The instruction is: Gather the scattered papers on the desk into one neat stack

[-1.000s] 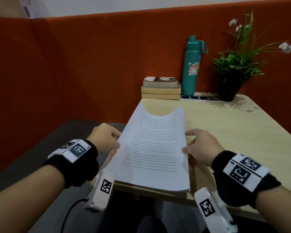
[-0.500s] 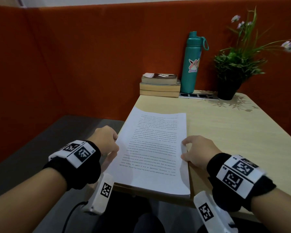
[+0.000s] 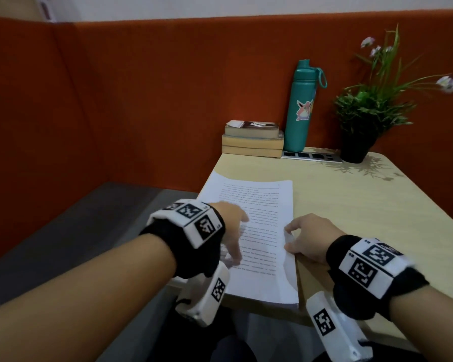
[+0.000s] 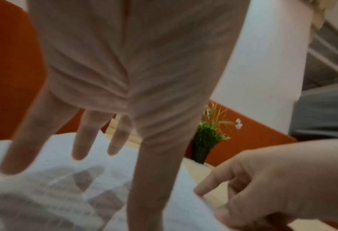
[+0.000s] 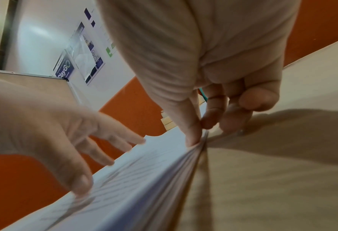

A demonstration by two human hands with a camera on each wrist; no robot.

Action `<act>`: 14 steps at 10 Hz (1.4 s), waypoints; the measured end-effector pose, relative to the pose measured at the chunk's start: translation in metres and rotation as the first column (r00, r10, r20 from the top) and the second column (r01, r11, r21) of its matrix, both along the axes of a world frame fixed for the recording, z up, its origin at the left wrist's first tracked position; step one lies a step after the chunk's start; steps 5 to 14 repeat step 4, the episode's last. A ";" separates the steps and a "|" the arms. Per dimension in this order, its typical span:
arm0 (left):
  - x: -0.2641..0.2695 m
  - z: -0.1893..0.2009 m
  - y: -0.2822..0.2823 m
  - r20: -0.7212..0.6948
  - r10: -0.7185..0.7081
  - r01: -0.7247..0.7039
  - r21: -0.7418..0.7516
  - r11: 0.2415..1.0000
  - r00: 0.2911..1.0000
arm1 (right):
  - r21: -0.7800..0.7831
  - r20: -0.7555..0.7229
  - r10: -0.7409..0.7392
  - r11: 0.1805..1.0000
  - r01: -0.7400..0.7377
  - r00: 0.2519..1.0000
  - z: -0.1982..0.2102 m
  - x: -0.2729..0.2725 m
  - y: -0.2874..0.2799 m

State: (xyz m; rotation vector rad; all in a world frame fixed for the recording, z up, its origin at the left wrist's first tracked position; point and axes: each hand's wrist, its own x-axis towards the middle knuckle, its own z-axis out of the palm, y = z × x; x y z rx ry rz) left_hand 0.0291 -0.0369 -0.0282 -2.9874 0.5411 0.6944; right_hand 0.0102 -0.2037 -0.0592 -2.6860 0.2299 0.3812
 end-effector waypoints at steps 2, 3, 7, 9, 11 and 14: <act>0.001 -0.006 -0.004 -0.055 -0.012 0.015 0.060 0.998 0.998 | 0.206 0.023 -0.045 0.978 0.039 0.999 -0.012 -0.005 -0.015; 0.003 -0.005 -0.003 -0.053 0.018 -0.016 0.034 0.999 0.998 | 0.201 0.086 -0.140 0.972 0.120 0.986 -0.009 -0.010 -0.040; -0.002 -0.008 -0.003 -0.064 0.030 -0.028 0.022 0.999 0.997 | 0.011 0.086 -0.164 0.986 0.164 0.983 -0.008 -0.020 -0.077; -0.002 -0.008 -0.003 -0.064 0.030 -0.028 0.022 0.999 0.997 | 0.011 0.086 -0.164 0.986 0.164 0.983 -0.008 -0.020 -0.077; -0.002 -0.008 -0.003 -0.064 0.030 -0.028 0.022 0.999 0.997 | 0.011 0.086 -0.164 0.986 0.164 0.983 -0.008 -0.020 -0.077; -0.002 -0.008 -0.003 -0.064 0.030 -0.028 0.022 0.999 0.997 | 0.011 0.086 -0.164 0.986 0.164 0.983 -0.008 -0.020 -0.077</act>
